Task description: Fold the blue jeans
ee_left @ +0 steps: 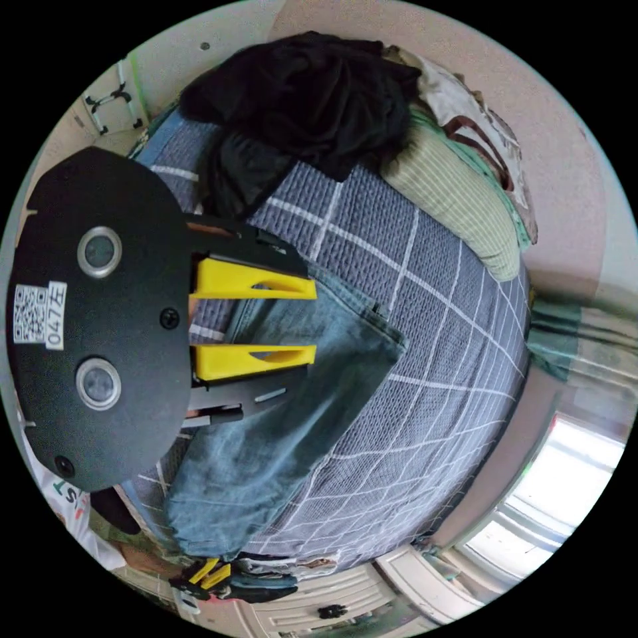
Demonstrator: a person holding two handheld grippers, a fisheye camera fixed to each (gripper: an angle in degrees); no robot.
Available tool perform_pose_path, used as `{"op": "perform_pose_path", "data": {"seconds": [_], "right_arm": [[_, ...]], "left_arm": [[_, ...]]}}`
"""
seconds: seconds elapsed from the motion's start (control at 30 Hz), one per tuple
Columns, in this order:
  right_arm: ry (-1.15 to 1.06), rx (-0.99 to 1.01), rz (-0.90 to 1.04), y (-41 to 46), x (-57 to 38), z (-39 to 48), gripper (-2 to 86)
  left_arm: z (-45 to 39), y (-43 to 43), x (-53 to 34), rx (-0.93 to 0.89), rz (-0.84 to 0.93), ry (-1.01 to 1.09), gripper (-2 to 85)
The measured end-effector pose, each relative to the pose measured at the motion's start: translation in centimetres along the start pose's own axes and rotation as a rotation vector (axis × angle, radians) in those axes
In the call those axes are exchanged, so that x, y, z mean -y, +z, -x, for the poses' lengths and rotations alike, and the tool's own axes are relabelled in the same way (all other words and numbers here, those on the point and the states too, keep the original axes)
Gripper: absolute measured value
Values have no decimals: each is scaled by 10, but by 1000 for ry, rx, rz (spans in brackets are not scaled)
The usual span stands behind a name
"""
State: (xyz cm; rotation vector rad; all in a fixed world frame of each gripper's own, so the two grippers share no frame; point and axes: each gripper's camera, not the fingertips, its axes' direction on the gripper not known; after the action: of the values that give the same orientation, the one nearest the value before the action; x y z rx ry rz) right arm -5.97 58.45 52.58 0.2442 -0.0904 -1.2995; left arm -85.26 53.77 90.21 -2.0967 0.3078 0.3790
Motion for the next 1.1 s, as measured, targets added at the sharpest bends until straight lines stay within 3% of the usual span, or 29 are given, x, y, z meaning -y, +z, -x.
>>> {"op": "perform_pose_path", "data": {"seconds": [0.17, 0.3, 0.37, 0.43, 0.6, 0.8, 0.9, 1.1], "right_arm": [[-113, 133, -14, 60, 97, 25, 15], [-53, 229, -78, 82, 134, 27, 9], [-11, 278, -94, 86, 140, 24, 9], [24, 309, -115, 87, 141, 22, 9], [63, 316, -156, 89, 137, 25, 6], [89, 317, -161, 89, 130, 26, 2], [102, 303, -149, 90, 122, 23, 1], [120, 321, -126, 107, 124, 8, 6]], "left_arm": [[33, 32, 11, -37, 58, -114, 95], [47, 36, 12, -13, 49, -148, 14], [54, 29, 8, -2, 21, -161, 19], [65, 18, 3, -49, -3, -158, 82], [79, 29, 1, -110, 83, -176, 101], [91, 42, 1, -114, 90, -269, 45], [95, 32, -7, -205, 17, -277, 4], [100, 2, -43, -124, -92, -235, -3]]}}
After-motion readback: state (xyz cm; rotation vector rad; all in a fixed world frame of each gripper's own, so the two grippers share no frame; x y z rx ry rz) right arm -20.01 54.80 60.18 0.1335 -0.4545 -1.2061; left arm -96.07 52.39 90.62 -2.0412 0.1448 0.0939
